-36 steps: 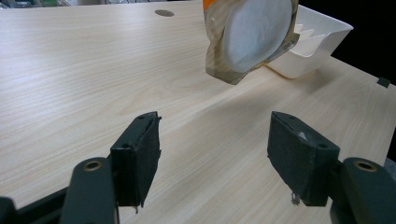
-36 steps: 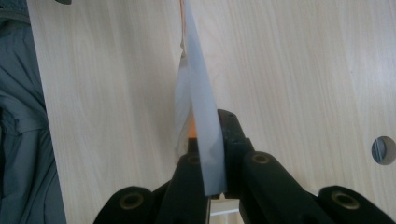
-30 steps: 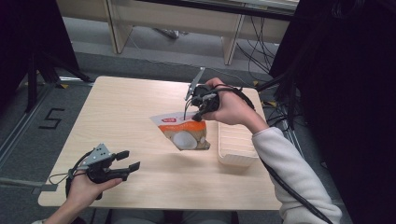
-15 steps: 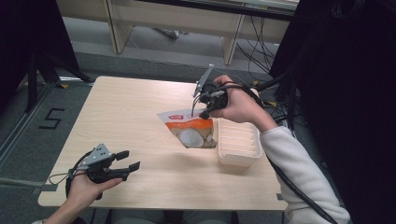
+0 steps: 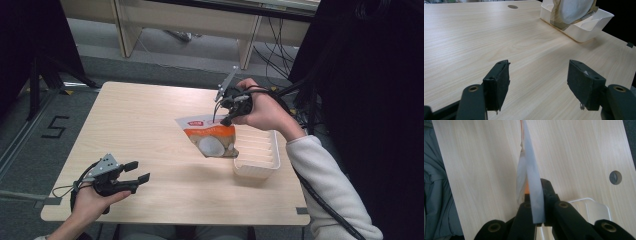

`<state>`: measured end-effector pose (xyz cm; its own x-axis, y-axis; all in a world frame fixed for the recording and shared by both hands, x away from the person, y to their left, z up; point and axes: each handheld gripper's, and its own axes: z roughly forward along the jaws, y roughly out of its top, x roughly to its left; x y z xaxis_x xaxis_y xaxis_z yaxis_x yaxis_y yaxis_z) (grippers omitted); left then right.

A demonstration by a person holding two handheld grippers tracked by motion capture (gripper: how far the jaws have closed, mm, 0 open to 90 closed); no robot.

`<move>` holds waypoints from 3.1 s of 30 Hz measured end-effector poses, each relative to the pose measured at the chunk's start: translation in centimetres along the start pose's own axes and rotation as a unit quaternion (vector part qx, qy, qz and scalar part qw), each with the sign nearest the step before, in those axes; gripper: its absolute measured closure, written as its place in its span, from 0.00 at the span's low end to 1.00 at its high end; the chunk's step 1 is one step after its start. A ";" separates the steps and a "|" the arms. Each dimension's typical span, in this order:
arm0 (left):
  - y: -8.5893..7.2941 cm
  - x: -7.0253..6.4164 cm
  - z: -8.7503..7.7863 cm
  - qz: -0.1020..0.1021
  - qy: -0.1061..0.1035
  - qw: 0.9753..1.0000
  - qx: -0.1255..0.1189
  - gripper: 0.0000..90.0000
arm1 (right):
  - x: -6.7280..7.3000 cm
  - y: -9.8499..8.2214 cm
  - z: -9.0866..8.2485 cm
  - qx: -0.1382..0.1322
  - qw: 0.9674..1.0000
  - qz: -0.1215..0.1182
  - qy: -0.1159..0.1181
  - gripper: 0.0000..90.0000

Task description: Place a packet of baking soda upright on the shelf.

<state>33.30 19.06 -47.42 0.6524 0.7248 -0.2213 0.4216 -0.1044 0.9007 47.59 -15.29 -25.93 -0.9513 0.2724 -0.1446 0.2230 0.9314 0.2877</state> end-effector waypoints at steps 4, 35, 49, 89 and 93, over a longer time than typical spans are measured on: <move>0.0 0.0 0.0 -0.001 0.000 1.000 0.000 0.37 | -0.2 -0.4 -0.2 0.000 1.000 0.005 0.000 1.00; 0.0 0.1 0.0 -0.003 0.001 1.000 0.002 0.37 | -0.9 -3.0 -2.3 0.007 0.999 0.034 -0.003 1.00; 0.0 0.2 0.0 0.003 0.001 1.000 0.002 0.37 | -1.2 -4.2 -2.7 0.016 0.999 0.038 0.002 1.00; 0.0 0.2 0.0 0.000 0.001 1.000 0.001 0.37 | -1.1 -6.5 -3.8 0.040 0.998 0.048 0.004 1.00; 0.0 0.2 0.0 0.000 0.001 1.000 0.001 0.37 | -1.1 -6.6 -3.8 0.043 0.998 0.046 0.005 1.00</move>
<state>33.45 19.19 -47.44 0.6510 0.7263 -0.2205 0.4228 -0.1057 0.9000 46.34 -22.69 -24.07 -0.9275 0.3566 -0.1122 0.3274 0.9198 0.2163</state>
